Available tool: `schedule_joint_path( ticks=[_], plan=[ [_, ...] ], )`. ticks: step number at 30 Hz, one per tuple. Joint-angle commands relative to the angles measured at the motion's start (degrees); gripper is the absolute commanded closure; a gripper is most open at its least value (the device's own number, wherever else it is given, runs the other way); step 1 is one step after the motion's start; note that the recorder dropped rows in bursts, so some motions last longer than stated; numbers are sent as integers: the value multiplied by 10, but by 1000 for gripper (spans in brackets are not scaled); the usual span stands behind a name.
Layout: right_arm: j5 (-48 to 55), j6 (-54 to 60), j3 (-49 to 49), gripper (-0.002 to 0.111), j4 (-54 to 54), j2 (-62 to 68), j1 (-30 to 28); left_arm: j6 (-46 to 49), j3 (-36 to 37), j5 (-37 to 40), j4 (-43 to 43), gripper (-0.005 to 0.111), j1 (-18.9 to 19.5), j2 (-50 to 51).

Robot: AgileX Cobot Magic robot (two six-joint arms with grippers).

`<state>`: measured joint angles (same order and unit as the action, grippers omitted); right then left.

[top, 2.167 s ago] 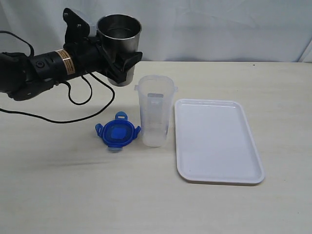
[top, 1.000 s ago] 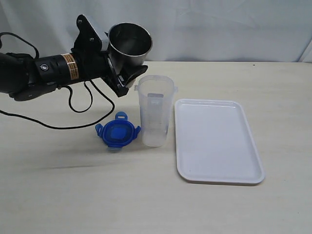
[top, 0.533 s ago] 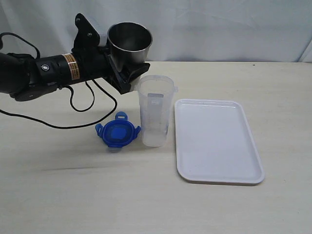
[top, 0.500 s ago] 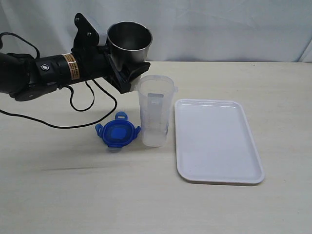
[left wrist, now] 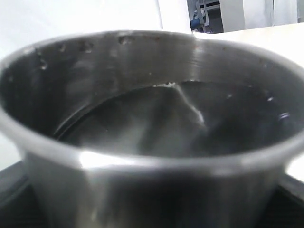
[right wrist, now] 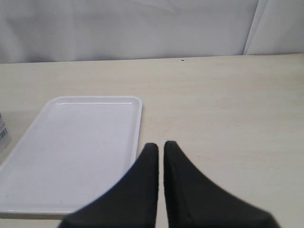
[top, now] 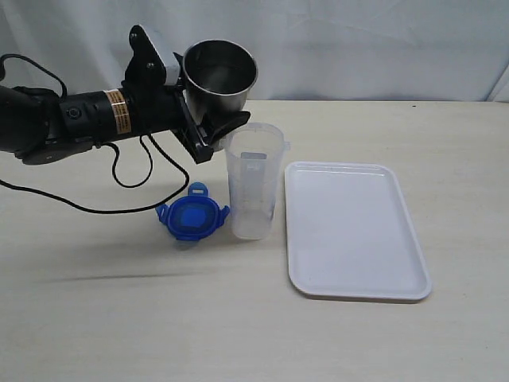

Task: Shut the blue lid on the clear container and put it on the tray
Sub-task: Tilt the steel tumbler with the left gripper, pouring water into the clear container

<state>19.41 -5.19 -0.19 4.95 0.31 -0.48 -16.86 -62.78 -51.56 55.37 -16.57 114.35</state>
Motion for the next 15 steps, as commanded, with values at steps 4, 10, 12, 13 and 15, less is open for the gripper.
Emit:
schedule_joint_path(
  ticks=[4,10,12,13,15],
  plan=[
    [2,0,2,104,2,-3,2,67,-10,-10,-21,107,-1,-12],
    [2,0,2,104,2,-3,2,88,-10,-10,-25,107,-1,-12],
    [2,0,2,104,2,-3,2,103,-10,-10,-25,107,-1,-12],
    [2,0,2,104,2,-3,2,110,-10,-10,-25,107,-1,-12],
    [2,0,2,104,2,-3,2,111,-10,-10,-25,107,-1,-12]
  ],
)
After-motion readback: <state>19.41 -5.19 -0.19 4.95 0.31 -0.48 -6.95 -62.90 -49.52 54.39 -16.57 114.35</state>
